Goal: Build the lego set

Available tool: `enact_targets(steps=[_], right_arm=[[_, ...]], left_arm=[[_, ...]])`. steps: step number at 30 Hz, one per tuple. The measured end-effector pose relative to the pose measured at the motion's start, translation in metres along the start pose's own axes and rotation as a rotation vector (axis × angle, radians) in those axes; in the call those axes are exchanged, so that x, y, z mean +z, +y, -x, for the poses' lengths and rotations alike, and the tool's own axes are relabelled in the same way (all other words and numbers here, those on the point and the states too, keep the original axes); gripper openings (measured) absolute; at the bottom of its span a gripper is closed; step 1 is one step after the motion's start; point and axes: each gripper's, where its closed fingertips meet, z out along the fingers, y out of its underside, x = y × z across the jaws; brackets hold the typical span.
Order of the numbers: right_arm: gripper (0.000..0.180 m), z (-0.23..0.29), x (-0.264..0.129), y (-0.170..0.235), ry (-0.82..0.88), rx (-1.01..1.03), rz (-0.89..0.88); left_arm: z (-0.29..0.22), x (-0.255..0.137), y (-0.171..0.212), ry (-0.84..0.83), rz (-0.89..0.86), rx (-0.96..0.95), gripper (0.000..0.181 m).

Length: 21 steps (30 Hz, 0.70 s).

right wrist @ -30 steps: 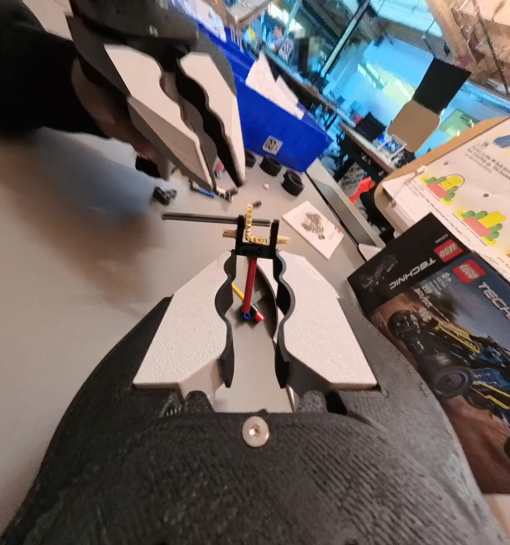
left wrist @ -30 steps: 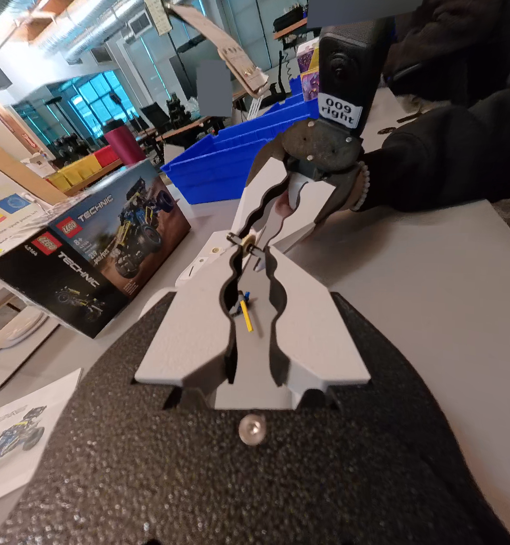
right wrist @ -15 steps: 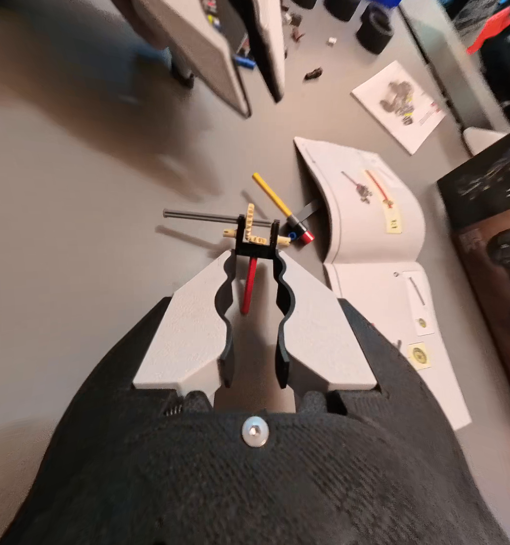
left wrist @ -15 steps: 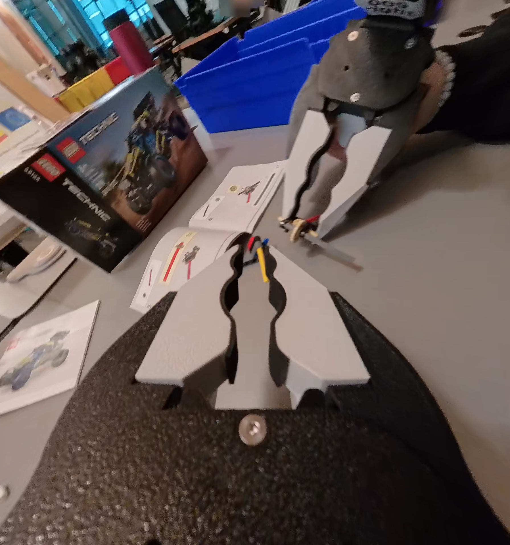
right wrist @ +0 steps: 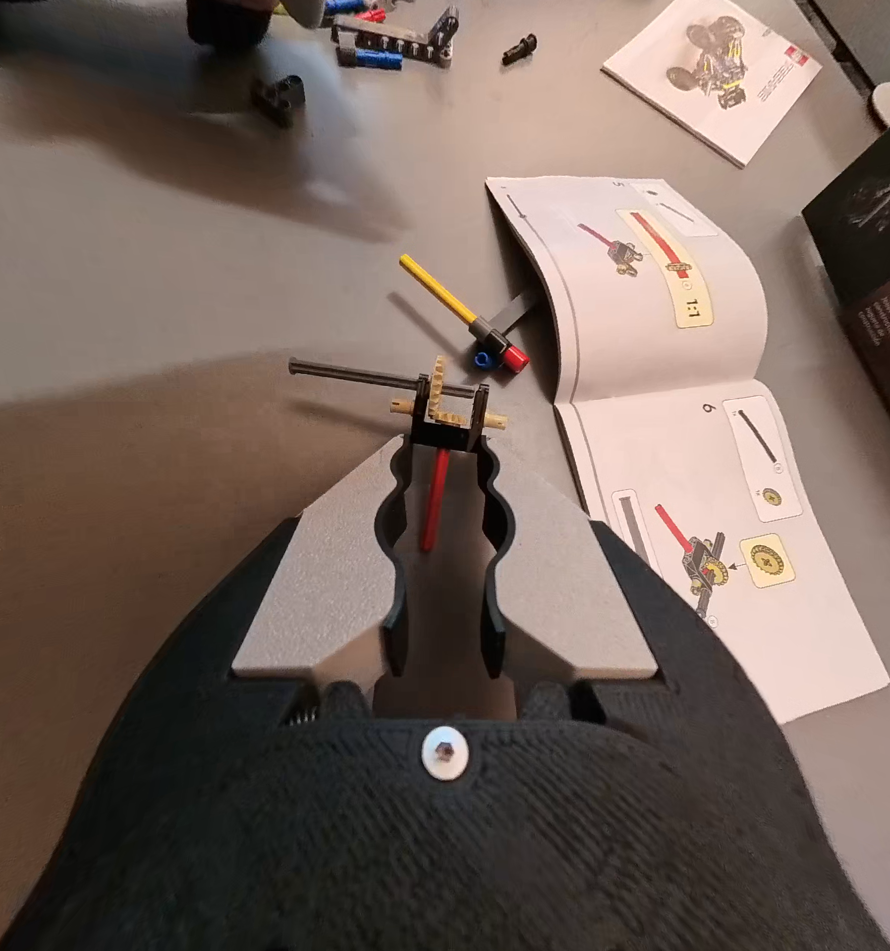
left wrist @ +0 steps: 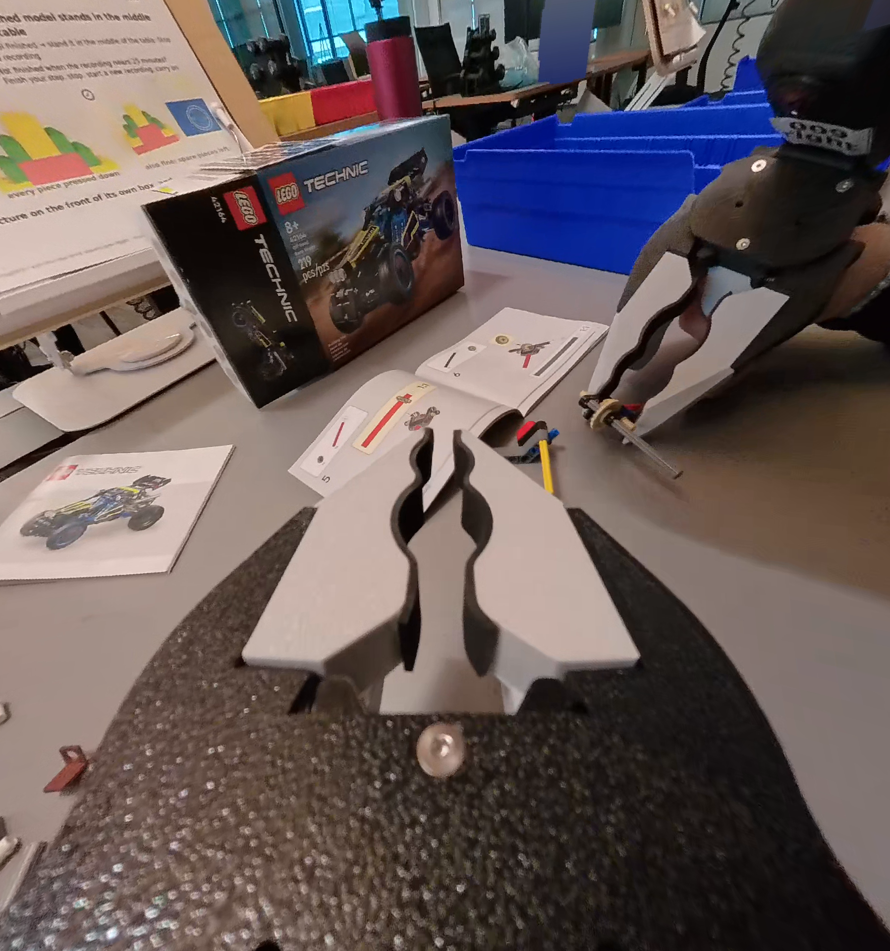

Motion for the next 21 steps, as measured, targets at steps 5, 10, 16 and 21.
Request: enact_targets(steps=[5,10,16,21], right_arm=[[0.024,-0.0001,0.0003,0.0006,-0.014,0.021,0.003],[0.024,-0.0001,0.0003,0.0008,-0.018,0.028,0.004],[0.024,-0.0001,0.0002,0.0008,-0.013,0.022,0.004],[0.023,-0.0002,0.0001,0.0007,-0.006,0.016,0.003]], left_arm=[[0.0005,-0.0006,-0.0006,0.010,-0.006,-0.017,0.005],[0.0027,-0.0029,-0.0028,0.004,-0.025,-0.031,0.004],[0.0030,-0.0034,-0.0034,0.002,-0.031,-0.032,0.002],[0.0022,-0.0026,-0.0026,-0.006,-0.024,-0.015,0.002]])
